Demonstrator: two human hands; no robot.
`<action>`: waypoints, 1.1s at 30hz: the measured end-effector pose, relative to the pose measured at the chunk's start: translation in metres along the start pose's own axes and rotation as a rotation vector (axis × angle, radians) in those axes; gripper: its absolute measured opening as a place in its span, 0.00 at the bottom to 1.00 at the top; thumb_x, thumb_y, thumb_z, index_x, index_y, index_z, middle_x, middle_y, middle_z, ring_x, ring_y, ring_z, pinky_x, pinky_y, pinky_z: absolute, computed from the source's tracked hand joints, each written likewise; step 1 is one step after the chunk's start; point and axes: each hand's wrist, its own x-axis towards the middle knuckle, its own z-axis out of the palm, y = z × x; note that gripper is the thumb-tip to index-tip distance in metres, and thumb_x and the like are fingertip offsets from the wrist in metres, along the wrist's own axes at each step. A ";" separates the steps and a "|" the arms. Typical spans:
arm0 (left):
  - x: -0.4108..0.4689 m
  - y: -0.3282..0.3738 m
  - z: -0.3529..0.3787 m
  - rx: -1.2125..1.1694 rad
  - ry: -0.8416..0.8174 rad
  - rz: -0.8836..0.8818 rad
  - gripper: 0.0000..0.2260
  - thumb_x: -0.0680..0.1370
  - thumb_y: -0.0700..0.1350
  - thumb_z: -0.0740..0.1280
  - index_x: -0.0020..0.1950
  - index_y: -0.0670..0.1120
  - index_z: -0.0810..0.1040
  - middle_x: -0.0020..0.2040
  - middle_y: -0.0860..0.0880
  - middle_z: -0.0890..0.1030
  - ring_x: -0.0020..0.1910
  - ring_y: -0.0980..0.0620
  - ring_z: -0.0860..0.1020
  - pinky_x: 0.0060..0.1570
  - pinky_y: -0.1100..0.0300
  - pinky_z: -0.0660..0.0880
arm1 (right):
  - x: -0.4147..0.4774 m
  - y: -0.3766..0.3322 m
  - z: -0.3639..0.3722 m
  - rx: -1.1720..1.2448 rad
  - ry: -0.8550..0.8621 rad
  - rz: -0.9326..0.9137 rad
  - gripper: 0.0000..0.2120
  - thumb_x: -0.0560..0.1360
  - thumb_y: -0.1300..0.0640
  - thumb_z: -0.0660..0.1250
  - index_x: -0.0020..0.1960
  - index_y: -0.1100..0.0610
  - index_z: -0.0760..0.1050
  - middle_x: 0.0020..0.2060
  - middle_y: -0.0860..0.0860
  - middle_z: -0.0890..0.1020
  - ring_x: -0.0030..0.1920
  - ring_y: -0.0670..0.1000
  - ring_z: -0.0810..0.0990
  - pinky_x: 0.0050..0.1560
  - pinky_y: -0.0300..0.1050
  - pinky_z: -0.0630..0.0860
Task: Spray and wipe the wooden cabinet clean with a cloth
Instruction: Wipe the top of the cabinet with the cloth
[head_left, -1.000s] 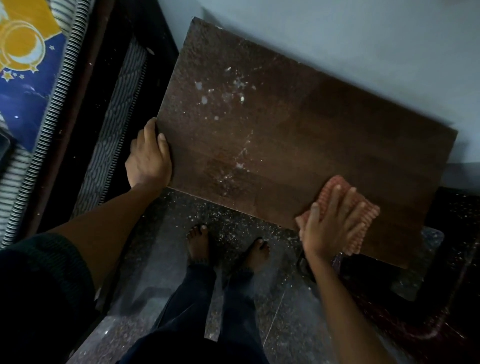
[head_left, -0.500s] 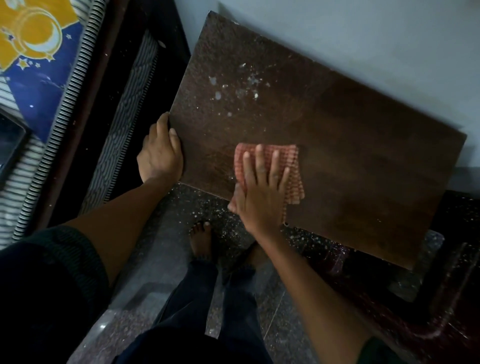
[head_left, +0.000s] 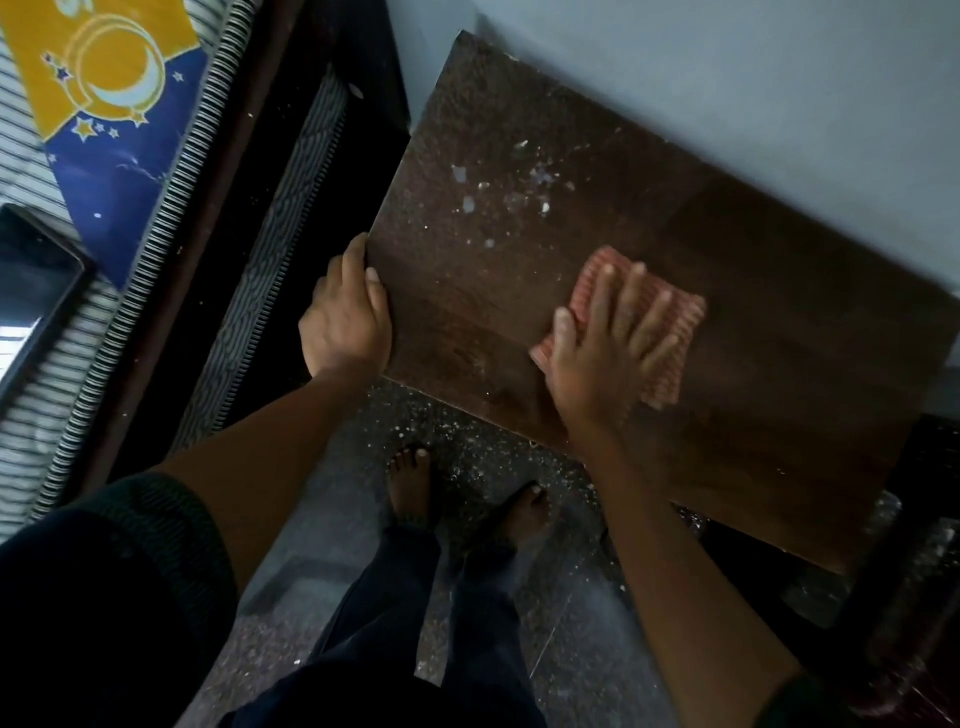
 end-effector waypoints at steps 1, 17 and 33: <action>0.000 0.000 0.000 0.003 -0.002 -0.001 0.20 0.82 0.47 0.50 0.74 0.47 0.61 0.67 0.45 0.71 0.62 0.41 0.72 0.53 0.44 0.72 | 0.010 -0.018 -0.001 0.020 -0.019 -0.033 0.32 0.77 0.37 0.47 0.77 0.49 0.48 0.77 0.52 0.49 0.76 0.62 0.44 0.71 0.65 0.38; -0.001 0.002 0.000 -0.002 0.012 -0.004 0.19 0.81 0.46 0.51 0.73 0.46 0.62 0.66 0.43 0.72 0.62 0.40 0.72 0.53 0.43 0.72 | -0.057 0.068 0.010 -0.103 -0.064 -0.323 0.28 0.79 0.40 0.45 0.76 0.47 0.46 0.76 0.50 0.50 0.75 0.59 0.46 0.72 0.64 0.44; 0.000 0.002 0.000 -0.005 0.010 -0.011 0.20 0.81 0.45 0.52 0.73 0.45 0.62 0.66 0.43 0.72 0.61 0.40 0.73 0.53 0.43 0.72 | 0.026 -0.039 -0.005 -0.081 0.015 -0.680 0.29 0.77 0.44 0.53 0.76 0.49 0.54 0.76 0.51 0.56 0.76 0.59 0.50 0.72 0.65 0.46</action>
